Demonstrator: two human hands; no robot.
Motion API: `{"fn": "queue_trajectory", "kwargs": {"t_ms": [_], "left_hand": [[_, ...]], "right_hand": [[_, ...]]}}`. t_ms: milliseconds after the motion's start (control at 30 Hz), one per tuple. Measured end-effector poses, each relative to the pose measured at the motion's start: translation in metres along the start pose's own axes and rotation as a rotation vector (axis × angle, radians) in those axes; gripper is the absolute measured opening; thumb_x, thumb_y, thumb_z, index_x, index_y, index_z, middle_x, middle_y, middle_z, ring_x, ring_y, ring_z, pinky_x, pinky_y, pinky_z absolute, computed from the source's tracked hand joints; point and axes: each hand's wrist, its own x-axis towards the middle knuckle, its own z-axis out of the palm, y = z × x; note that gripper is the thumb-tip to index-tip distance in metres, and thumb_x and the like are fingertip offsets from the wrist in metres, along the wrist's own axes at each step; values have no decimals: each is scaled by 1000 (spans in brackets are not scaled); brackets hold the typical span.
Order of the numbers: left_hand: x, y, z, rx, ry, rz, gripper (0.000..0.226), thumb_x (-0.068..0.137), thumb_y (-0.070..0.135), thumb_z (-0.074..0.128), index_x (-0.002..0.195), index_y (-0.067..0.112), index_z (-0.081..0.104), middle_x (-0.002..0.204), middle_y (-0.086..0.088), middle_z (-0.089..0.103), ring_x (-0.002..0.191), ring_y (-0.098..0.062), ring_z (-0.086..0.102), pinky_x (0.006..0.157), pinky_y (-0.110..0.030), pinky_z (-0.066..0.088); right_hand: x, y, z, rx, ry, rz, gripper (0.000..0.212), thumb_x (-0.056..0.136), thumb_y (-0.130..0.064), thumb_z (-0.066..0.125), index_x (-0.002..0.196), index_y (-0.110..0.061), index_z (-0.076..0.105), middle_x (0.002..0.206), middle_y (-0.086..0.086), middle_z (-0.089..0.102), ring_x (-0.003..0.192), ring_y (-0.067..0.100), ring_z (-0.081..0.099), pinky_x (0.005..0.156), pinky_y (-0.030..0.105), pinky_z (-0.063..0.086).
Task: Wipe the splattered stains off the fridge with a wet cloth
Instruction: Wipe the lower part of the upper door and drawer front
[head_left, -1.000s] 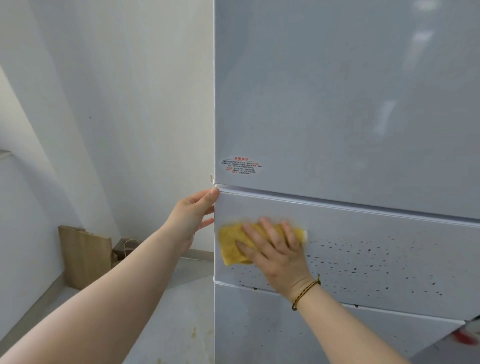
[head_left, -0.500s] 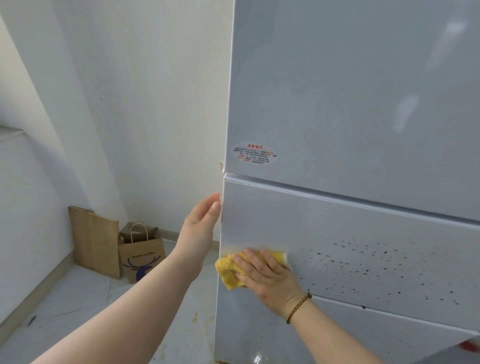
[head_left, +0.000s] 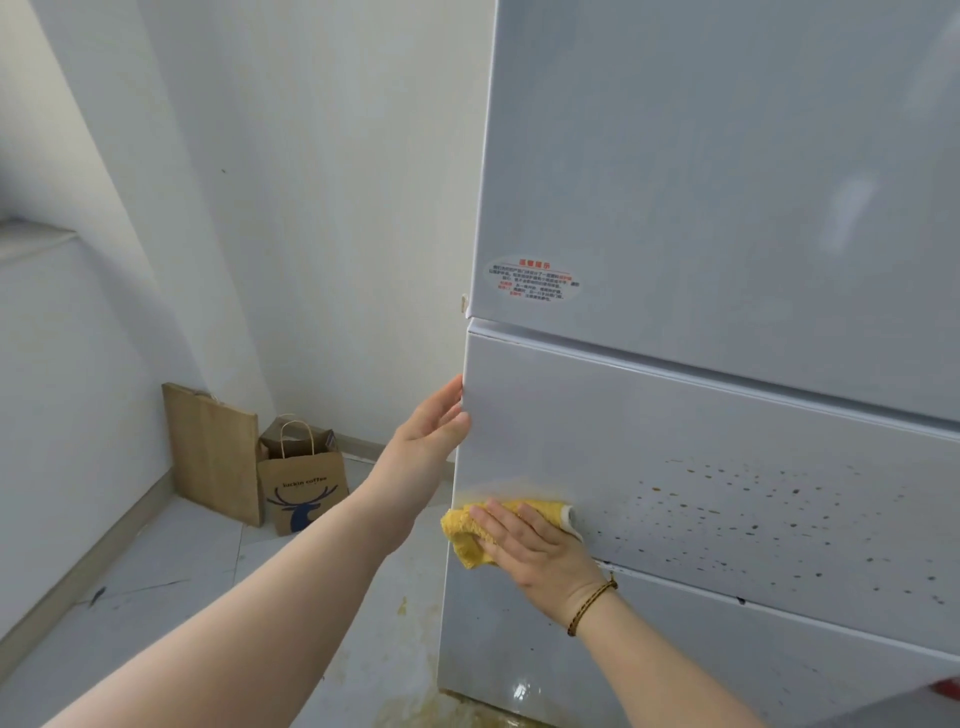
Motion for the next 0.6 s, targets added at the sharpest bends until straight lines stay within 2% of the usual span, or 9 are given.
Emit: {"fn": "queue_trajectory", "kwargs": {"t_ms": [67,133,200,267,333,400,533,567,600], "left_hand": [[0,-1,1,-74,14,-20,41,96,18,42,136,29,38,131,15,45,127,-6,37,102,-25,28],[-1,-2,7,-89,73,4,45,95,14,44,137,28,37,132,11,41,132,-8,32,101,-23,26],[-6,-6,17,123,217,106,51,95,12,44,141,28,28,147,7,24,138,-9,18,107,-21,17],[-14,-13,26,408,336,370,57,93,13,44,141,32,21,151,10,8,140,-11,8,108,-22,10],[-14,-24,35,642,303,694,55,87,20,42,139,31,26,149,7,14,137,-17,11,111,-25,12],[-9,-35,41,818,210,866,57,79,23,38,136,21,30,145,-4,22,135,-18,11,112,-27,9],[0,-43,52,1002,74,977,62,75,24,37,136,16,30,140,-9,26,134,-19,9,111,-28,5],[4,-46,54,1038,73,998,65,75,24,36,138,18,27,140,-9,27,136,-18,7,111,-29,5],[7,-49,53,1071,75,1004,67,74,25,35,140,21,22,140,-9,27,140,-17,2,111,-30,5]], "right_hand": [[-2,6,-6,10,-2,24,69,92,2,4,109,-29,64,139,2,33,139,24,9,117,35,-1],[-3,20,-19,22,44,128,53,94,0,9,117,-25,50,154,8,14,144,24,0,118,35,0],[-7,41,-38,0,86,259,47,93,-1,17,123,-25,43,156,6,-3,144,22,-2,117,38,0],[-10,62,-59,-54,114,409,47,86,-3,32,126,-26,42,156,3,-4,144,21,-2,117,41,0],[-13,78,-76,-112,133,576,49,80,-7,41,126,-23,42,156,0,-5,144,20,-3,116,42,0],[-14,81,-85,-114,140,738,50,79,-6,43,127,-17,40,156,0,-9,144,19,-6,116,40,0],[-12,68,-90,57,166,1077,65,74,6,63,130,-8,33,154,-9,-18,143,15,-8,114,42,18],[-9,65,-87,77,182,1113,56,81,1,58,130,-6,32,153,-9,-18,143,14,-9,114,40,18],[-4,61,-83,105,193,1123,42,92,-9,44,132,-6,29,153,-8,-19,143,12,-12,115,36,12]]}}
